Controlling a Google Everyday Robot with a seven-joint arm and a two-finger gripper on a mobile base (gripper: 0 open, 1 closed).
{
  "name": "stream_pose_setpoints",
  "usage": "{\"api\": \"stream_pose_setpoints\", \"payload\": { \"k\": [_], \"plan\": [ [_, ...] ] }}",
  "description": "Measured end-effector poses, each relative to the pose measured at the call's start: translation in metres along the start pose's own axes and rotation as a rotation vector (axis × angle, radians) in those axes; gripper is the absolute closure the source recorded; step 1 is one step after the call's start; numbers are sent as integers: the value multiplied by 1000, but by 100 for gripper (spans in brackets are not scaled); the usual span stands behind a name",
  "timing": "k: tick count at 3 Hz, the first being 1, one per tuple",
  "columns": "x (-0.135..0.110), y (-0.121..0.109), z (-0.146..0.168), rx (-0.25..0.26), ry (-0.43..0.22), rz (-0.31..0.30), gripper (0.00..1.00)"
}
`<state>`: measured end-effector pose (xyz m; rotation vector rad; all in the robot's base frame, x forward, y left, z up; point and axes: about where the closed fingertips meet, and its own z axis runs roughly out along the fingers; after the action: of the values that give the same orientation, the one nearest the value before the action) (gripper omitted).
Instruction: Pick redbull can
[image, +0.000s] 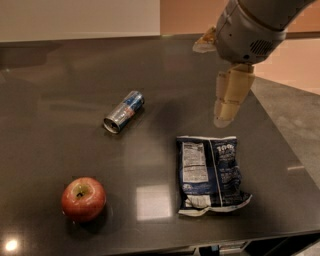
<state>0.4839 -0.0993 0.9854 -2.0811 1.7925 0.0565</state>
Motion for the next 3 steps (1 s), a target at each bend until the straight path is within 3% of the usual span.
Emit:
{"api": "stream_pose_setpoints", "payload": {
  "k": [1,3],
  "plan": [
    [-32,-22,23,-43,-25,-127,0],
    [-89,-52,92,-180,-7,-383,0]
  ]
}}
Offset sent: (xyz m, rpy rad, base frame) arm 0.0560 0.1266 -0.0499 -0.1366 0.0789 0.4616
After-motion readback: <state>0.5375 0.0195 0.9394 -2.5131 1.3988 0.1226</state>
